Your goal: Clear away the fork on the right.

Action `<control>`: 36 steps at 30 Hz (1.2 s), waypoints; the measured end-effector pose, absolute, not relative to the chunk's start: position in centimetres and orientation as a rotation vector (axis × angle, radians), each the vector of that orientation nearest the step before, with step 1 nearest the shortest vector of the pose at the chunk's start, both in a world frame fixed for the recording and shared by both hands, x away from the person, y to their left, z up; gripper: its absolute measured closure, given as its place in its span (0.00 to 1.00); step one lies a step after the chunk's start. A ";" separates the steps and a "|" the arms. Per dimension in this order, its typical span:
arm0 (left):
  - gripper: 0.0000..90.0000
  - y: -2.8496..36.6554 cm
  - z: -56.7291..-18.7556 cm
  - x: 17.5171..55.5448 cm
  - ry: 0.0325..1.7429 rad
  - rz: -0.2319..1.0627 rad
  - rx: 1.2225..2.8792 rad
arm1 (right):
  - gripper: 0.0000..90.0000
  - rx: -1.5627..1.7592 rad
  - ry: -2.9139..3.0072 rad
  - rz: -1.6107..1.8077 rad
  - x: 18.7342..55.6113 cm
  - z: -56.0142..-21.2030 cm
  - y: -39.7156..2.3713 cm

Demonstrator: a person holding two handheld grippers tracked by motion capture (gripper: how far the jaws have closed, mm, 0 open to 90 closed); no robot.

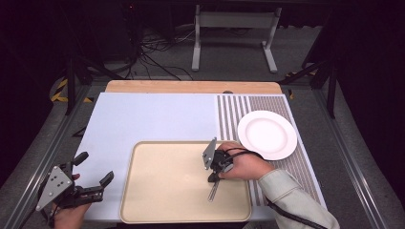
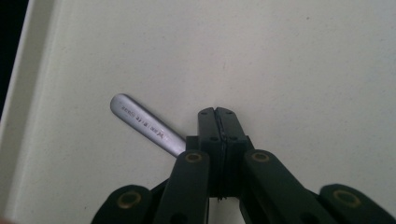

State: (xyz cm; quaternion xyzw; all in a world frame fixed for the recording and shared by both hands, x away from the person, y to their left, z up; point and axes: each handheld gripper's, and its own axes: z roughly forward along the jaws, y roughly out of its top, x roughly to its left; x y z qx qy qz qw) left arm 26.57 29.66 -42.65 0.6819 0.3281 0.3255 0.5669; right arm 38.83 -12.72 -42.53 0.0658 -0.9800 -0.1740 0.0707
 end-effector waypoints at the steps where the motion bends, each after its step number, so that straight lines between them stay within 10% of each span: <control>1: 0.01 29.7 -42.7 26.6 0.771 0.765 1.603 | 1.00 0.207 -2.946 -0.530 38.8 -42.6 -12.8; 36: 0.01 29.6 -42.7 26.6 0.774 0.763 1.603 | 0.97 0.116 -2.975 -0.670 37.5 -41.2 -16.6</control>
